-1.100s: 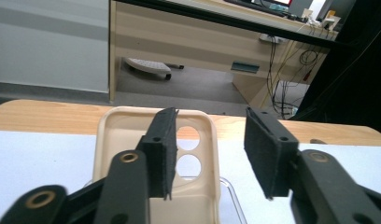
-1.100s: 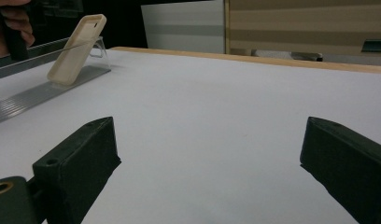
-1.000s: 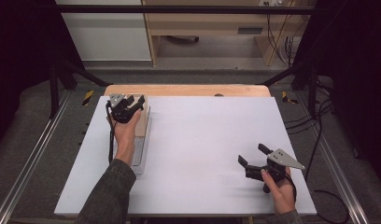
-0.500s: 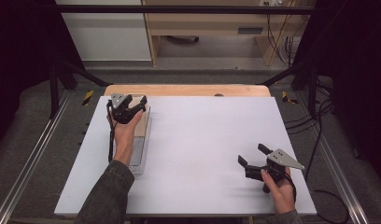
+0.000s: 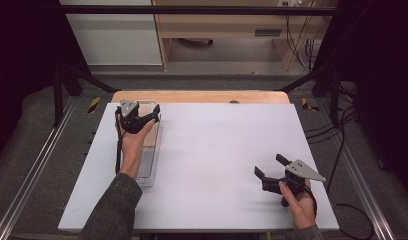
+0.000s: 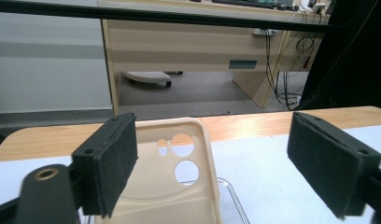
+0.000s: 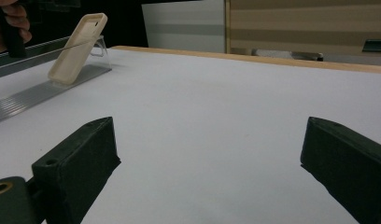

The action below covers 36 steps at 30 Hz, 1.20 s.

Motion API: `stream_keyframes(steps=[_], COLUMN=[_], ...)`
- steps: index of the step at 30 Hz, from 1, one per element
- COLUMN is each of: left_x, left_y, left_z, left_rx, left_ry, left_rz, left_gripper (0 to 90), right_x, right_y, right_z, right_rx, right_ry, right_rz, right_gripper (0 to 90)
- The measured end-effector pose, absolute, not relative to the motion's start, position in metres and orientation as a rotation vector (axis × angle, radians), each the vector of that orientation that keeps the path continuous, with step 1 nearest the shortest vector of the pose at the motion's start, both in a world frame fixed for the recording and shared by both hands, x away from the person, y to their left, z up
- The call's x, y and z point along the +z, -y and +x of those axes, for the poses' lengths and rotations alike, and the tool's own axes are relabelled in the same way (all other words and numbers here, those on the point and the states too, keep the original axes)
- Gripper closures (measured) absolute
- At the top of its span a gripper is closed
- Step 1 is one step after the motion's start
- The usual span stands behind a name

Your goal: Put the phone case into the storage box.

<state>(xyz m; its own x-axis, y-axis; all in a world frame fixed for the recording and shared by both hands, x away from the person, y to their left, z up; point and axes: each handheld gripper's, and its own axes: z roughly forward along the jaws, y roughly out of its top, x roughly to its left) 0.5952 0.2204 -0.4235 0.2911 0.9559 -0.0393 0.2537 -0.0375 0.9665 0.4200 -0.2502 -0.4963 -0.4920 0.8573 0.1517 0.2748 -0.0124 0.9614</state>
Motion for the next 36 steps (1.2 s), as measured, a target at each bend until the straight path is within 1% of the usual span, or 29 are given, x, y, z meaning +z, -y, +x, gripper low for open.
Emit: stream_keyframes(steps=[6, 15, 36], left_x=[-0.424, -0.422, -0.412], left_y=[-0.219, -0.215, -0.204], left_z=[0.595, 0.594, 0.581], left_rx=[0.866, 0.863, 0.871], left_ry=[-1.161, -1.137, -1.041], left_rz=[1.558, 1.592, 1.684], left_gripper=[8.0, 3.3, 2.9], right_x=[-0.497, -0.497, -0.496], right_y=[0.250, 0.250, 0.248], right_z=[0.420, 0.420, 0.419], right_rx=[1.529, 1.529, 1.527], right_ry=[-1.774, -1.775, -1.776], right_rz=[1.173, 1.172, 1.170], right_gripper=[3.9, 3.9, 3.8])
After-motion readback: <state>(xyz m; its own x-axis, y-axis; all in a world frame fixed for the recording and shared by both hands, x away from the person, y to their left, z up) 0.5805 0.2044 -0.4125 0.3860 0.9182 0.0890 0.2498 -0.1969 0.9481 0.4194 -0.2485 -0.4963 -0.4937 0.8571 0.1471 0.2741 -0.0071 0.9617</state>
